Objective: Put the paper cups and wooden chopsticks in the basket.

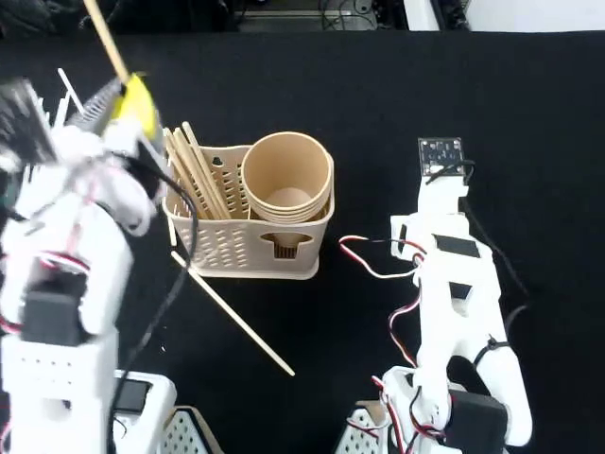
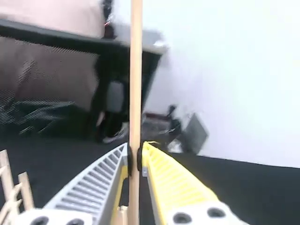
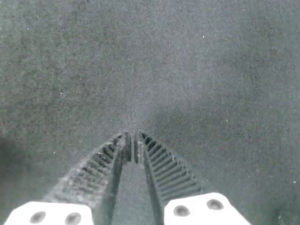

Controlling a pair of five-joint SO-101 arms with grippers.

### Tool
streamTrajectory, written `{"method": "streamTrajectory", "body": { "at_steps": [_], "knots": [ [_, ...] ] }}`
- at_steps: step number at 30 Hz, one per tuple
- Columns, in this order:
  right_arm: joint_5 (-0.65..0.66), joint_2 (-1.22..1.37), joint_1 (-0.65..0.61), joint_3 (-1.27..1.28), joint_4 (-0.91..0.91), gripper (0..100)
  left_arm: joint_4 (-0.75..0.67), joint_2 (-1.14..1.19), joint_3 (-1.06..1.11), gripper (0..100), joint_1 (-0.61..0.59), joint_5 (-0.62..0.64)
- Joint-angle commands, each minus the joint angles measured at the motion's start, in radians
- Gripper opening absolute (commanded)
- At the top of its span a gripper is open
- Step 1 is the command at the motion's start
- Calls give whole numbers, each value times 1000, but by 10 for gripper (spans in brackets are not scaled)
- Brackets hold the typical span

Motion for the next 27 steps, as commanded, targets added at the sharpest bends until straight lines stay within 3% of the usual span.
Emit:
{"method": "streamTrajectory", "body": {
  "at_steps": [1,6,8,12,16,19,22,27],
  "knots": [
    [12,-24,-14,-5,-17,35,-206,-176,317,28,91,5],
    [12,-24,-14,-5,-17,35,-282,-236,479,40,105,3],
    [12,-24,-14,-5,-17,35,-278,-242,501,98,113,-6],
    [12,-24,-12,-5,-17,35,-21,-236,389,264,107,20],
    [12,-24,-12,-5,-17,35,216,-244,197,266,54,-11],
    [12,-24,-12,-5,-17,35,344,-230,68,266,-79,-34],
    [12,-24,-12,-5,-17,35,425,-172,-5,266,-306,-92],
    [12,-24,-14,-5,-17,35,405,87,-27,266,-714,-304]
  ]
}}
